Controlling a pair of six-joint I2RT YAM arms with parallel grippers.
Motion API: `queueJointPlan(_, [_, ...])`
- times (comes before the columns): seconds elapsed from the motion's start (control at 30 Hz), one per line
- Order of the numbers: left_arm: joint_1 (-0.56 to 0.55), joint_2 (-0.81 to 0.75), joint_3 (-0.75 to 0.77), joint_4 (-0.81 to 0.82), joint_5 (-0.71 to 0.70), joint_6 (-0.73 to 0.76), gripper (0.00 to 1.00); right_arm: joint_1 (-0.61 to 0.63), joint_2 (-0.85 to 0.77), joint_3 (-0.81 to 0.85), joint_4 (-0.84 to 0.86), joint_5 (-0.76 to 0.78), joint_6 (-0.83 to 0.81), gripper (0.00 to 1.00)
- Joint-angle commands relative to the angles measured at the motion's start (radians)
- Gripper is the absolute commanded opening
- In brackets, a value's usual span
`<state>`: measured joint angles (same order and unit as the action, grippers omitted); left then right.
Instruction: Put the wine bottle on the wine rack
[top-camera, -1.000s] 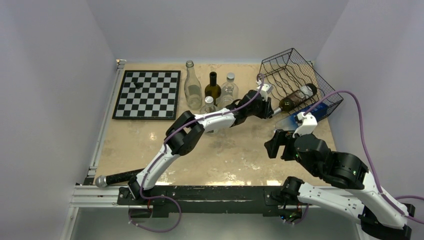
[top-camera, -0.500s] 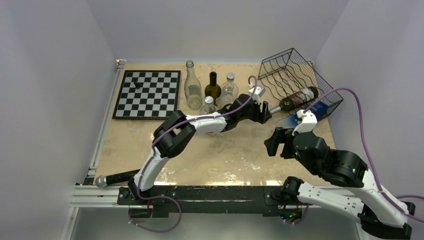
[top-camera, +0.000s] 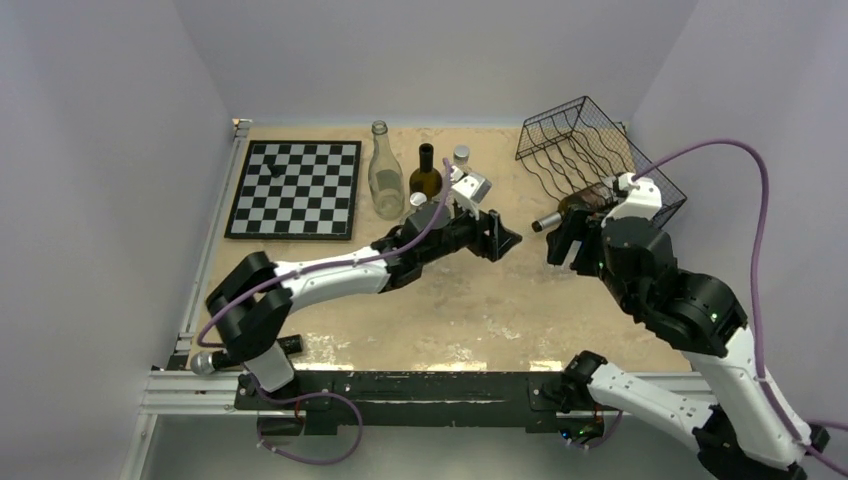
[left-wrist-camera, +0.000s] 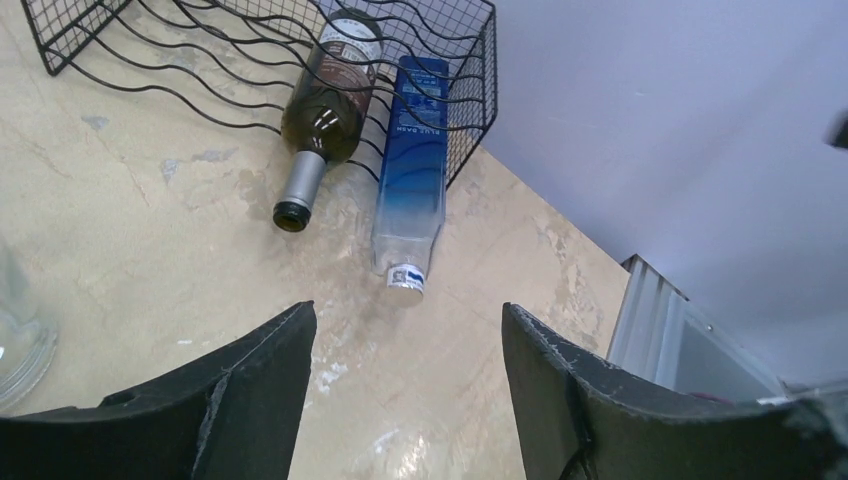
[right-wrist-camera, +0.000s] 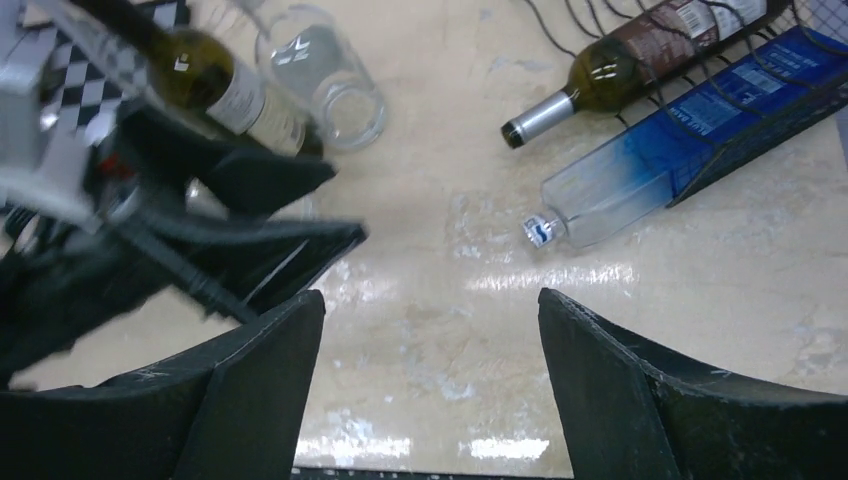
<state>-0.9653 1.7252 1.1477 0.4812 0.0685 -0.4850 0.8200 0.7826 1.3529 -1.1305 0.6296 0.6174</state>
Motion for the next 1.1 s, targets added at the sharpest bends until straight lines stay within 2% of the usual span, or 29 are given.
queueJointPlan(0.0, [-0.006, -0.206, -0.118, 0.002, -0.055, 0.061, 0.72, -0.247, 0.092, 0.018, 0.185, -0.208, -0.128, 0.78])
queueJointPlan(0.1, [-0.011, -0.351, -0.172, -0.08, -0.063, 0.151, 0.72, -0.423, 0.2, 0.006, 0.289, -0.362, -0.148, 0.66])
queueJointPlan(0.2, [-0.012, -0.498, -0.179, -0.206, -0.133, 0.203, 0.74, -0.566, 0.352, 0.014, 0.41, -0.495, -0.163, 0.57])
queueJointPlan(0.33, [-0.012, -0.635, -0.14, -0.406, -0.259, 0.228, 0.75, -0.681, 0.642, 0.194, 0.458, -0.604, -0.194, 0.5])
queueJointPlan(0.4, [-0.009, -0.682, -0.128, -0.497, -0.323, 0.226, 0.76, -0.705, 0.793, 0.333, 0.435, -0.608, -0.226, 0.51])
queueJointPlan(0.5, [0.004, -0.721, -0.107, -0.648, -0.387, 0.204, 0.78, -0.723, 1.016, 0.547, 0.391, -0.579, -0.28, 0.57])
queueJointPlan(0.6, [0.046, -0.729, -0.086, -0.759, -0.375, 0.16, 0.79, -0.754, 1.186, 0.762, 0.33, -0.591, -0.3, 0.65])
queueJointPlan(0.7, [0.084, -0.739, -0.088, -0.817, -0.334, 0.13, 0.79, -0.78, 1.306, 0.884, 0.328, -0.626, -0.311, 0.71])
queueJointPlan(0.83, [0.122, -0.752, -0.104, -0.841, -0.28, 0.122, 0.8, -0.797, 1.41, 0.958, 0.348, -0.677, -0.318, 0.76])
queueJointPlan(1.07, [0.143, -0.75, -0.107, -0.866, -0.249, 0.131, 0.8, -0.808, 1.476, 0.92, 0.403, -0.794, -0.234, 0.76])
